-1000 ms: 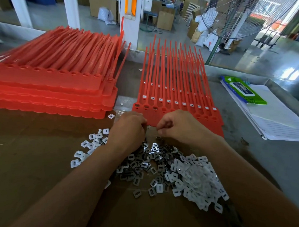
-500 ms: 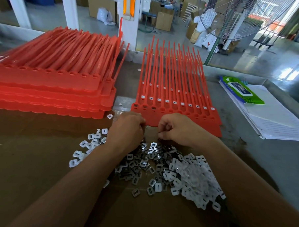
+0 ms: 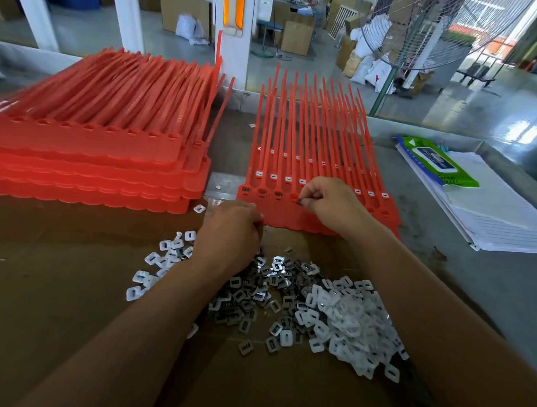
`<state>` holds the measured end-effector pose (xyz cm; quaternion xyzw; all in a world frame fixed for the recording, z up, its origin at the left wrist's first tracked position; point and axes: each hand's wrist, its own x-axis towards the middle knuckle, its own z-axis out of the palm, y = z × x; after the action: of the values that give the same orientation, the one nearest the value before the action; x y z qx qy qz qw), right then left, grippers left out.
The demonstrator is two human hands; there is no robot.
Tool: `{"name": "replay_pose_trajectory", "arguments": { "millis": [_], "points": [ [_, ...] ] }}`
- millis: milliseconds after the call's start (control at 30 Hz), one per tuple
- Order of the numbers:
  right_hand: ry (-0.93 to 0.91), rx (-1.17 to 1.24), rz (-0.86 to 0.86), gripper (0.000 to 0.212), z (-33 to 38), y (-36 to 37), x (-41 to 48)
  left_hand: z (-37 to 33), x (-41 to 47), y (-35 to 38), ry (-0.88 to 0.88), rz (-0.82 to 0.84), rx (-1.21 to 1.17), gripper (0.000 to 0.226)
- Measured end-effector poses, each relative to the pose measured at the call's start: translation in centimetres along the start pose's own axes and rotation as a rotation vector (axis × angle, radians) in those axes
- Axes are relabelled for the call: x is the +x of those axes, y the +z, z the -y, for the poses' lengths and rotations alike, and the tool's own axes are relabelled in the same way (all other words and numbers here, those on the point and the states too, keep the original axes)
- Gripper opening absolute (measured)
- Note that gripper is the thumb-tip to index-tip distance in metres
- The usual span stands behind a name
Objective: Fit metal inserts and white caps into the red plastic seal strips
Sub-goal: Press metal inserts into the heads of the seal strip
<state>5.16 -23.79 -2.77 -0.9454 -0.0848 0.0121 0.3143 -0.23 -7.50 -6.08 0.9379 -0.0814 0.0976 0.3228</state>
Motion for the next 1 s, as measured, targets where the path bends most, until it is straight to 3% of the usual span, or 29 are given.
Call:
{"name": "replay_pose_trajectory", "arguments": {
  "millis": [167, 500, 1000],
  "points": [
    [0.037, 0.016, -0.051, 0.011, -0.1, 0.3, 1.4, -0.1, -0.1, -0.1, 0.001, -0.008, -0.021, 0.026],
    [0.043, -0.145, 0.026, 0.014, -0.1, 0.7, 2.6, -0.1, -0.1, -0.1, 0.007, -0.025, -0.019, 0.026],
    [0.092, -0.186, 0.082, 0.017, 0.1, 0.8, 3.5, 0.0, -0.1, -0.1, 0.009, -0.018, -0.022, 0.027]
  ]
}}
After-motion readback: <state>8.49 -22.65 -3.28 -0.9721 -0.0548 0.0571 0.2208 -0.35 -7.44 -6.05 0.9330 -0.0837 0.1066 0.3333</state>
